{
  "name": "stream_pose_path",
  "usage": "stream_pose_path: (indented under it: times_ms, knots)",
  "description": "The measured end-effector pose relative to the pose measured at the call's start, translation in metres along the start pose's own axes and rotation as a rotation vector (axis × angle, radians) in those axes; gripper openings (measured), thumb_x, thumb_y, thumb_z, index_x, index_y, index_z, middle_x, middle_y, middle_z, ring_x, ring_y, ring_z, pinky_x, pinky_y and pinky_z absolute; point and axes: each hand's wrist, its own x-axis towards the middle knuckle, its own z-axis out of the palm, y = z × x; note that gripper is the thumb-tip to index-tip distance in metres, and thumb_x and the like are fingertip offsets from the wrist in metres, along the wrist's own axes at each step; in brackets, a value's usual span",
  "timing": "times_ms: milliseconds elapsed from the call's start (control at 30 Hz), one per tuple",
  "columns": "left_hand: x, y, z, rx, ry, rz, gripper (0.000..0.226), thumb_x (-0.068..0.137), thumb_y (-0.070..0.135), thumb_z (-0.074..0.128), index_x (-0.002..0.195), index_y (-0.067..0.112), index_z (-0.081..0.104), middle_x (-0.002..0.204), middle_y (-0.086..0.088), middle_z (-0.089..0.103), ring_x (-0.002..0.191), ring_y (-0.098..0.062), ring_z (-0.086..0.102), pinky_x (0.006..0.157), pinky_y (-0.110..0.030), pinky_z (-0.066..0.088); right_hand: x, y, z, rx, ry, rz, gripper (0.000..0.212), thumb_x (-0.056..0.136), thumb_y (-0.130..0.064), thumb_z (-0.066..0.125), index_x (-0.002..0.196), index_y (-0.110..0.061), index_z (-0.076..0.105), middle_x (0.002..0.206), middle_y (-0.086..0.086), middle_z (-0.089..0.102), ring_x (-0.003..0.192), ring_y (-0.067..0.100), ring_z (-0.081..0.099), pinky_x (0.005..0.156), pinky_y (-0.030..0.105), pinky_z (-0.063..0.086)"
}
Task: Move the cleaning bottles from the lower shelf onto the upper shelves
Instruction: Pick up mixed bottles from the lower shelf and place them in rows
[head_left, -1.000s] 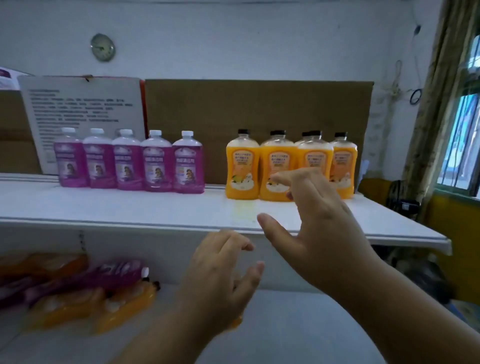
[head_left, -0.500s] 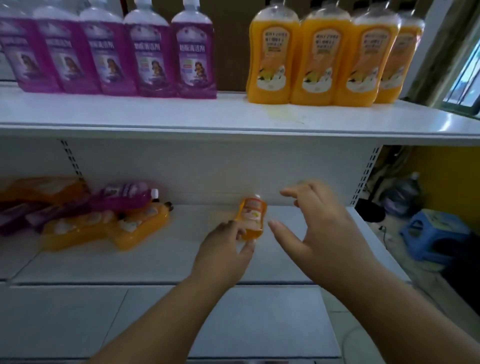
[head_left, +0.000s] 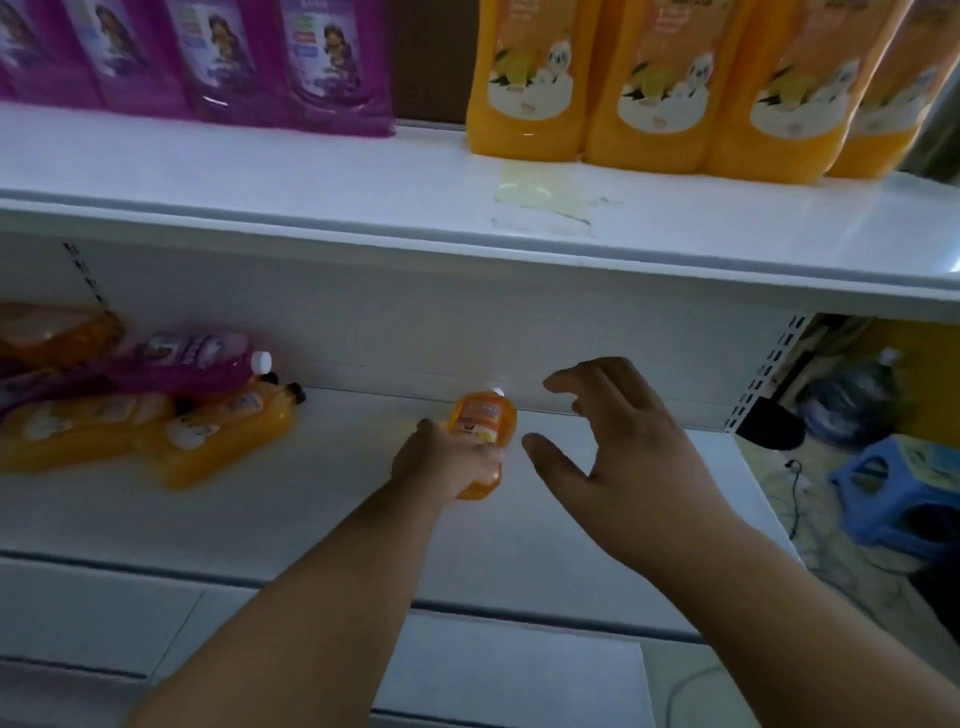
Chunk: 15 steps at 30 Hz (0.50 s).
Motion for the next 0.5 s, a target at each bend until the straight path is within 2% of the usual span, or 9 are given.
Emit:
stream_pose_path:
  times_ms: [33,100,133,200,233,267,333,433,500]
  knots:
    - [-0.004,-0.007,-0.006,-0.16,-0.047,-0.048,0.081,0.065,0.056,0.076,0.128,0.011,0.053,0.116,-0.009,0.062,0.096,-0.028,0.06,0.076,-0.033,0.051,0.004,0.003,0.004,0.037,0.007,-0.011,0.042,0.085,-0.049,0.062,0.121,-0.03,0.051,0.116,-0.016,0.045,0.102,0.006,0.055,0.075,0.007,0.032]
    - [-0.02,-0.03,-0.019,-0.56,-0.153,-0.116,0.072,0.072,0.06,0.076,0.122,0.009,0.059,0.113,-0.011,0.065,0.097,-0.028,0.062,0.086,-0.036,0.053,0.013,0.004,0.014,0.114,0.006,-0.04,0.041,0.085,-0.05,0.061,0.12,-0.032,0.051,0.113,-0.022,0.04,0.101,0.005,0.056,0.074,0.01,0.035]
    - [-0.033,-0.045,-0.027,-0.781,-0.204,-0.13,0.069,0.077,0.055,0.076,0.124,0.006,0.06,0.109,-0.012,0.067,0.096,-0.028,0.064,0.088,-0.037,0.053,0.018,0.001,0.022,0.149,-0.006,-0.055,0.041,0.085,-0.051,0.06,0.12,-0.033,0.051,0.112,-0.023,0.039,0.101,0.006,0.056,0.074,0.013,0.038]
    - [-0.059,-0.076,-0.049,-1.176,-0.309,-0.08,0.055,0.08,0.036,0.079,0.119,0.002,0.063,0.097,-0.012,0.071,0.086,-0.024,0.07,0.074,-0.034,0.058,0.029,-0.01,0.041,0.197,-0.034,-0.08,0.042,0.084,-0.053,0.057,0.121,-0.033,0.05,0.114,-0.02,0.041,0.102,0.006,0.055,0.077,0.02,0.042]
    - [-0.071,-0.092,-0.062,-1.315,-0.353,-0.042,0.053,0.072,0.029,0.084,0.113,0.001,0.066,0.092,-0.013,0.072,0.08,-0.024,0.072,0.065,-0.033,0.058,0.034,-0.018,0.052,0.218,-0.051,-0.091,0.042,0.085,-0.053,0.057,0.121,-0.032,0.05,0.115,-0.018,0.043,0.101,0.005,0.054,0.077,0.019,0.041]
    - [-0.082,-0.108,-0.077,-1.406,-0.382,0.01,0.056,0.061,0.025,0.09,0.106,0.0,0.07,0.089,-0.016,0.072,0.077,-0.027,0.072,0.062,-0.035,0.058,0.039,-0.028,0.063,0.248,-0.071,-0.1,0.042,0.085,-0.053,0.057,0.121,-0.032,0.051,0.115,-0.017,0.044,0.1,0.004,0.054,0.075,0.017,0.04]
    - [-0.099,-0.138,-0.107,-1.454,-0.37,0.106,0.069,0.04,0.025,0.099,0.101,0.003,0.075,0.093,-0.02,0.071,0.081,-0.032,0.071,0.07,-0.042,0.06,0.048,-0.052,0.089,0.334,-0.125,-0.107,0.039,0.086,-0.052,0.057,0.119,-0.033,0.052,0.115,-0.017,0.045,0.095,-0.002,0.053,0.072,0.014,0.04]
    - [-0.11,-0.18,-0.145,-1.521,-0.282,0.104,0.097,0.035,0.03,0.102,0.119,0.001,0.067,0.107,-0.025,0.069,0.084,-0.04,0.071,0.067,-0.048,0.059,0.063,-0.093,0.137,0.455,-0.27,-0.042,0.031,0.086,-0.054,0.059,0.113,-0.042,0.051,0.113,-0.02,0.048,0.09,-0.013,0.053,0.065,0.007,0.037]
    - [-0.112,-0.201,-0.167,-1.59,-0.239,0.115,0.097,0.038,0.044,0.101,0.12,0.004,0.068,0.11,-0.024,0.07,0.082,-0.039,0.072,0.064,-0.046,0.059,0.074,-0.121,0.172,0.498,-0.386,0.032,0.028,0.085,-0.056,0.061,0.108,-0.044,0.049,0.112,-0.019,0.05,0.084,-0.014,0.052,0.06,0.009,0.035]
